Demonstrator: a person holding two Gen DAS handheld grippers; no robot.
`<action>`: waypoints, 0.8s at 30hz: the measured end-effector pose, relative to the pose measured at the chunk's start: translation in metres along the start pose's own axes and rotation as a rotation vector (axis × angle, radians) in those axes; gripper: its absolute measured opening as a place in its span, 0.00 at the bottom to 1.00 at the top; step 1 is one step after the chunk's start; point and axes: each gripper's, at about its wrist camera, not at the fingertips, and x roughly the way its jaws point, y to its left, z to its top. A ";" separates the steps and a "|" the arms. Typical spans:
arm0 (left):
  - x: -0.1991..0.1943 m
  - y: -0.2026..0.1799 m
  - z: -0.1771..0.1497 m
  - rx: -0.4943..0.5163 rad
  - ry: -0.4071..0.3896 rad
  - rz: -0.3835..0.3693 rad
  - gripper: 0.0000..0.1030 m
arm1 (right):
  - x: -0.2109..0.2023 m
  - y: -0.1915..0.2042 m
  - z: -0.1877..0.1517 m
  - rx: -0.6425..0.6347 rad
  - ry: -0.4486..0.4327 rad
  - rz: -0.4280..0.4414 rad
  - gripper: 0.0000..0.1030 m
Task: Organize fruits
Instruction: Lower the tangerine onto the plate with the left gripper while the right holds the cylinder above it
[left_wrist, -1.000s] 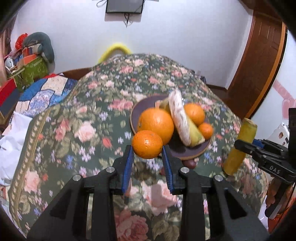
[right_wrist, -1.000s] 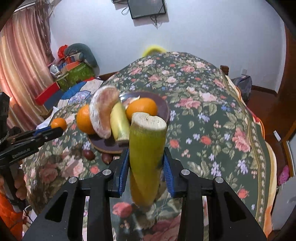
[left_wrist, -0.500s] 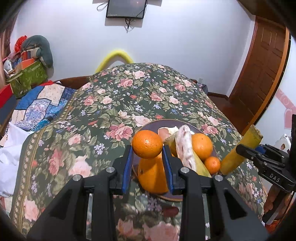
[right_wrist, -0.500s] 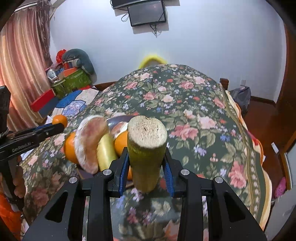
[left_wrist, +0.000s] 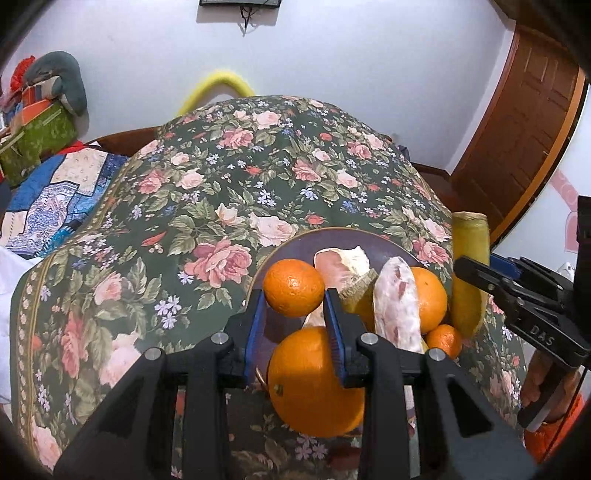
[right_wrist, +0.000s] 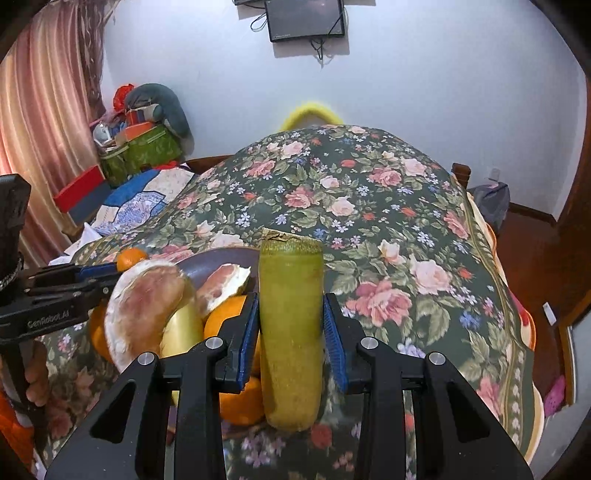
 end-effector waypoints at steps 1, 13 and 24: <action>0.002 0.001 0.001 -0.003 0.005 -0.005 0.31 | 0.004 0.001 0.002 -0.004 0.006 0.000 0.30; 0.012 -0.001 0.005 -0.004 0.022 -0.021 0.32 | 0.020 -0.013 -0.003 0.049 0.057 0.027 0.37; 0.006 0.000 0.002 -0.013 0.011 -0.008 0.34 | 0.014 -0.026 -0.009 0.096 0.077 0.066 0.48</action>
